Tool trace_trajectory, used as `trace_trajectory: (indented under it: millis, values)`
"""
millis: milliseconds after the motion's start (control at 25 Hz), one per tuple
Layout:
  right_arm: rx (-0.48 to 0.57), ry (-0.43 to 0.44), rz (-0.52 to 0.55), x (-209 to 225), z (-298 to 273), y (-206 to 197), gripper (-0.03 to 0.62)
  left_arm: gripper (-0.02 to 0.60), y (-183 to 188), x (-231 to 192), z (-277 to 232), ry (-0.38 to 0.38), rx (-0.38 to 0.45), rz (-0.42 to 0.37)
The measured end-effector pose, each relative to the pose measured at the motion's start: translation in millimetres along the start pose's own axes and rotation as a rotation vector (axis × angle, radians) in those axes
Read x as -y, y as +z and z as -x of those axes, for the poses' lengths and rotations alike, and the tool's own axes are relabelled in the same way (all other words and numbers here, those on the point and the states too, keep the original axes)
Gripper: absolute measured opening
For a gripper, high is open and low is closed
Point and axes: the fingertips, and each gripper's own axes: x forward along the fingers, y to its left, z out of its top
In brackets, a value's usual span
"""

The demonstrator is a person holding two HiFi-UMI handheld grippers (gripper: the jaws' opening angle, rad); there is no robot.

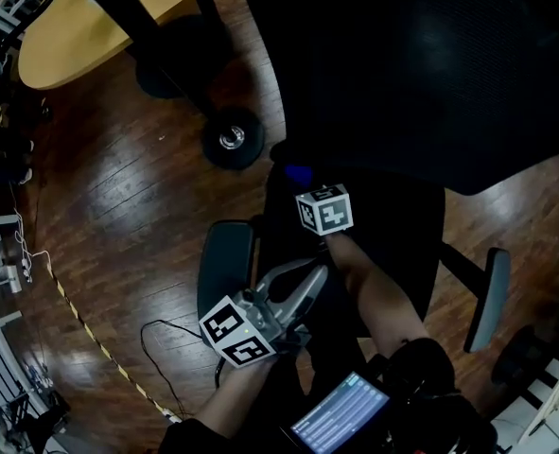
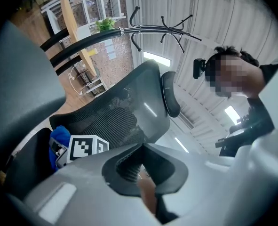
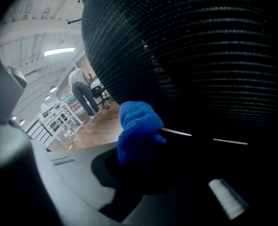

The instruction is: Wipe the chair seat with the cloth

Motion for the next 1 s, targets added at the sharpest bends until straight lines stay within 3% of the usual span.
trace_trajectory:
  millis: [200, 400, 600, 760, 1000]
  values:
    - [-0.010, -0.052, -0.012, 22.3, 14.3, -13.0, 0.044, -0.008, -5.6, 3.5, -6.5, 0.004, -0.018, -0.004]
    - [-0.032, -0.238, -0.072, 106.9, 61.4, -38.1, 0.044, -0.008, -17.6, 12.6, -19.9, -0.024, -0.072, -0.025]
    - [-0.024, -0.429, -0.183, 199.5, 147.5, -73.9, 0.044, -0.008, -34.7, 19.9, -23.5, -0.060, -0.136, -0.010]
    - [-0.015, -0.554, -0.247, 250.0, 210.5, -97.8, 0.044, -0.008, -48.1, 22.8, -24.8, -0.060, -0.177, 0.000]
    - [0.022, -0.600, -0.278, 272.4, 250.4, -104.8, 0.044, -0.008, -60.0, 40.8, -37.2, -0.087, -0.190, -0.002]
